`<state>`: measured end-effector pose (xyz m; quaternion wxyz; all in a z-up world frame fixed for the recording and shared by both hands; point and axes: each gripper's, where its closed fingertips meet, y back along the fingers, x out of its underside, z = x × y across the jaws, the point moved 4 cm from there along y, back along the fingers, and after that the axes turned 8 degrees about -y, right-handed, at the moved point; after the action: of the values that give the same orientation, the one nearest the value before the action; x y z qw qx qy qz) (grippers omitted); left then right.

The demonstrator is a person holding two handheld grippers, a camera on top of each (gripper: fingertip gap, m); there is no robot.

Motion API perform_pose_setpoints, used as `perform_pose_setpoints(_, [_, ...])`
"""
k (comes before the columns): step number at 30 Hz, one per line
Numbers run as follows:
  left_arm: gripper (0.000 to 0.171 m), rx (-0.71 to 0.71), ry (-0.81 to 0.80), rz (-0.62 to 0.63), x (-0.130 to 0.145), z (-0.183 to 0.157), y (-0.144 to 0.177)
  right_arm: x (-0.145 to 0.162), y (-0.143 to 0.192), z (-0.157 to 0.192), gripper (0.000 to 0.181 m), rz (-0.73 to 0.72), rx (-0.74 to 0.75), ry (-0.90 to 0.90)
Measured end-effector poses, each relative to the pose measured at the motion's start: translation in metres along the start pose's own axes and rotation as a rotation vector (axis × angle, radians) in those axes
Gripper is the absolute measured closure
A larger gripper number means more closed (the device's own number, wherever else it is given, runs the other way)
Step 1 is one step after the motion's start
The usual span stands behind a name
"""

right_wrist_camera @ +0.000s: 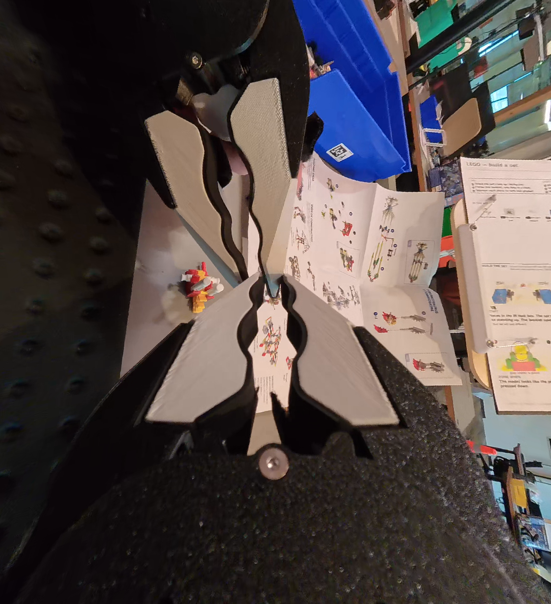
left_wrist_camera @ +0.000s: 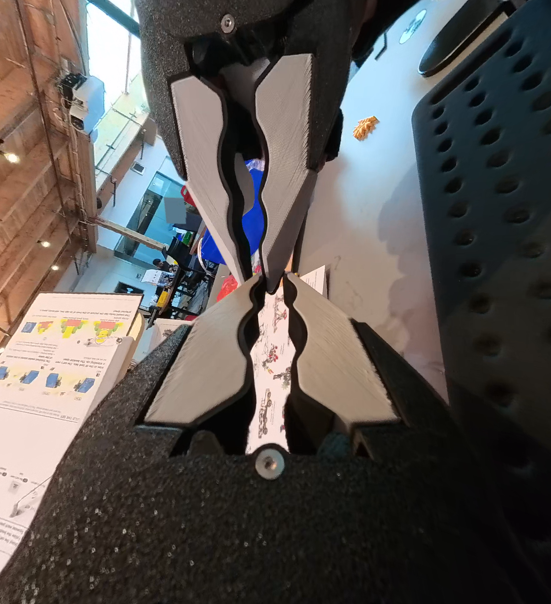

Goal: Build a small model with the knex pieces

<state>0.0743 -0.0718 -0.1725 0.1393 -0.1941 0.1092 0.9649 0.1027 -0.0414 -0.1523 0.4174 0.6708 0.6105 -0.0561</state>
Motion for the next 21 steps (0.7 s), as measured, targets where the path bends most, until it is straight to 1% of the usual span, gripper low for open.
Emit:
perform_pose_setpoints(2, [0.164,-0.021,0.001,0.000,0.000,0.003,0.000,-0.001,0.001,-0.005,0.170,-0.006,-0.006,-0.053])
perform_pose_setpoints(3, [0.164,-0.028,0.010,-0.006,0.000,0.005,0.000,-0.002,0.002,-0.008,0.165,-0.015,0.003,-0.073])
perform_pose_setpoints(4, [0.164,-0.021,0.022,-0.015,-0.001,0.005,0.001,-0.003,0.003,-0.010,0.156,-0.019,0.009,-0.079])
perform_pose_setpoints(5, [0.163,-0.022,0.030,-0.017,0.000,0.006,0.001,-0.003,0.003,-0.008,0.159,-0.019,0.000,-0.062])
perform_pose_setpoints(6, [0.165,-0.027,0.038,-0.018,0.000,0.007,0.001,-0.003,0.002,-0.006,0.171,-0.016,-0.006,-0.036])
perform_pose_setpoints(8, [0.166,-0.002,0.062,-0.030,0.001,0.006,0.003,-0.003,0.001,-0.004,0.173,-0.012,-0.018,-0.032])
perform_pose_setpoints(10, [0.164,-0.010,0.088,-0.032,0.002,0.008,0.002,-0.003,0.001,-0.009,0.171,-0.024,-0.019,-0.093])
perform_pose_setpoints(11, [0.158,-0.011,0.126,-0.042,0.002,0.011,0.002,-0.001,0.002,-0.013,0.170,-0.019,-0.005,-0.123])
perform_pose_setpoints(12, [0.151,-0.011,0.185,-0.059,0.003,0.015,0.003,0.001,0.003,-0.019,0.152,-0.008,0.021,-0.142])
perform_pose_setpoints(13, [0.146,-0.004,0.253,-0.076,0.005,0.019,0.004,0.003,0.006,-0.025,0.141,-0.002,0.046,-0.160])
perform_pose_setpoints(18, [0.142,0.046,0.640,-0.202,0.019,0.039,0.011,0.011,0.017,-0.033,0.140,-0.029,0.086,-0.275])
perform_pose_setpoints(21, [0.142,0.074,0.726,-0.202,0.028,0.041,0.011,0.024,0.017,-0.028,0.141,0.005,0.085,-0.320])
